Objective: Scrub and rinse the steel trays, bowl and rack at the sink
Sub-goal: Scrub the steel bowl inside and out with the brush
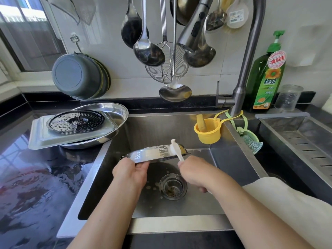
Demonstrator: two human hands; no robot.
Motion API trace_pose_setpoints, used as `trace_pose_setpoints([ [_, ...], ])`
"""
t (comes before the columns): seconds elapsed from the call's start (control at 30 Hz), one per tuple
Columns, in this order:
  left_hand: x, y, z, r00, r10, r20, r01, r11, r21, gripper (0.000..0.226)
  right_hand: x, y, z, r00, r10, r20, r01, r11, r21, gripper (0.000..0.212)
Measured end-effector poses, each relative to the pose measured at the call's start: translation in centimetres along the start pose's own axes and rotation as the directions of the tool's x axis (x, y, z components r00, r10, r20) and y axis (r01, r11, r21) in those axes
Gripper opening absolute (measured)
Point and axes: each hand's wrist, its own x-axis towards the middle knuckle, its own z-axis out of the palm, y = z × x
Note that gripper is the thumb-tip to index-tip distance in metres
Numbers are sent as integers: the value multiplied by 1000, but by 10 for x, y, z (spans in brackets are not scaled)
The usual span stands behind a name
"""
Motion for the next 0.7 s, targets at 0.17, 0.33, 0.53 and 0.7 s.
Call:
trace_pose_setpoints([
  [0.17, 6, -1, -3, 1000, 2, -15, -1, 999, 37, 40, 22, 19, -9, 992, 126, 22, -126, 992, 12, 40],
  [0.33, -2, -14, 1, 996, -55, 63, 51, 997, 66, 33, -1, -3, 9, 991, -106, 76, 109, 993, -44, 42],
  [0.53, 11, -7, -4, 997, 25, 72, -32, 994, 106, 39, 2, -11, 21, 990, -96, 106, 107, 990, -95, 45],
  [0.7, 22, 3, -9, 1000, 5, 26, -7, 998, 67, 38, 25, 24, 1, 987, 104, 123, -111, 992, 55, 32],
])
